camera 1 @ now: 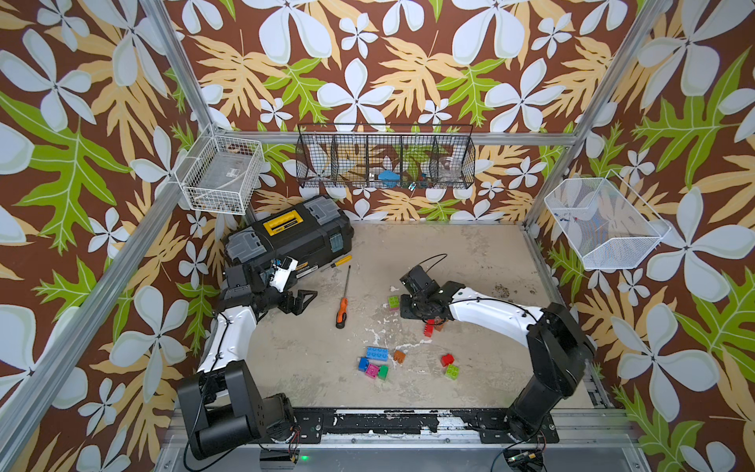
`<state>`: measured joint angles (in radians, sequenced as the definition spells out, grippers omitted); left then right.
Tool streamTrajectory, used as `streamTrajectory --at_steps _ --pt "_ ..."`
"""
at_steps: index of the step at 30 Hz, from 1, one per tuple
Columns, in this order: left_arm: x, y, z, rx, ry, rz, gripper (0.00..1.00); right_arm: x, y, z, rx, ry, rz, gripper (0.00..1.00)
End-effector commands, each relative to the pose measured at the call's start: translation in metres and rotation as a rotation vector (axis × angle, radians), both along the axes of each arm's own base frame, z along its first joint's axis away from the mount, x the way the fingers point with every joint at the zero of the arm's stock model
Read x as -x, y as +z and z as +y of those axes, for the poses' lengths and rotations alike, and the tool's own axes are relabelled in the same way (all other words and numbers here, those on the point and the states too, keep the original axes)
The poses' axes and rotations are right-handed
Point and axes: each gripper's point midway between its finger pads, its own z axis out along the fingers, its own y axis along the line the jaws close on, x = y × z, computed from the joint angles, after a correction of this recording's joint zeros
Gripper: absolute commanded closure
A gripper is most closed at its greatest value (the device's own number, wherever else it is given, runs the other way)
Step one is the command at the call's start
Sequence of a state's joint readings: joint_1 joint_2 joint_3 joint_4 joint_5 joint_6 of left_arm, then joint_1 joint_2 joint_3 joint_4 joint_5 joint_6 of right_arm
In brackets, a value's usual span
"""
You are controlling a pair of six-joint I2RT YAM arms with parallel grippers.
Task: Assemble the letter h with lego
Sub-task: Pick up the lego brick from the center of the board, then place the lego brick at the center of the board.
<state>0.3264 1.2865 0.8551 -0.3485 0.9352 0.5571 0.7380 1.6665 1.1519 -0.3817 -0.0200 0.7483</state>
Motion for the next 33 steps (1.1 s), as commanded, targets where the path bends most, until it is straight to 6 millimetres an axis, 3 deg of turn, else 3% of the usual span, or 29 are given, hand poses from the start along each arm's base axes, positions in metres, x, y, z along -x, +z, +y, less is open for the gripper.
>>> streamTrajectory --at_steps 1,3,6,10,13,17,19,24,28,33 --pt "0.013 0.039 -0.025 0.193 -0.112 -0.002 0.03 0.002 0.067 0.047 -0.255 0.219 -0.164 0.76" --pt "0.004 0.059 -0.031 0.285 -0.096 0.058 0.01 0.012 0.113 0.064 -0.346 0.329 -0.326 0.75" --pt "-0.005 0.074 -0.051 0.377 -0.091 0.206 0.03 0.031 0.162 0.076 -0.266 0.491 -0.678 0.74" --pt "0.005 0.082 -0.086 0.469 -0.159 0.344 0.05 0.059 0.206 0.082 -0.143 0.614 -1.103 0.74" --pt "0.023 0.084 -0.111 0.536 -0.234 0.449 0.07 0.070 0.223 0.072 -0.146 0.618 -1.301 0.76" --pt "0.054 0.084 -0.141 0.618 -0.363 0.594 0.12 0.090 0.229 0.065 -0.119 0.680 -1.535 0.77" --pt "0.065 0.089 -0.151 0.609 -0.410 0.582 0.12 0.097 0.224 0.069 -0.095 0.746 -1.586 0.79" --pt "0.089 0.100 -0.172 0.603 -0.536 0.582 0.12 0.105 0.224 0.079 -0.123 0.815 -1.604 0.78" --pt "0.100 0.102 -0.181 0.618 -0.610 0.602 0.21 0.109 0.222 0.085 -0.147 0.852 -1.603 0.77" --pt "0.116 0.112 -0.187 0.649 -0.714 0.609 0.25 0.109 0.218 0.089 -0.154 0.875 -1.590 0.77"
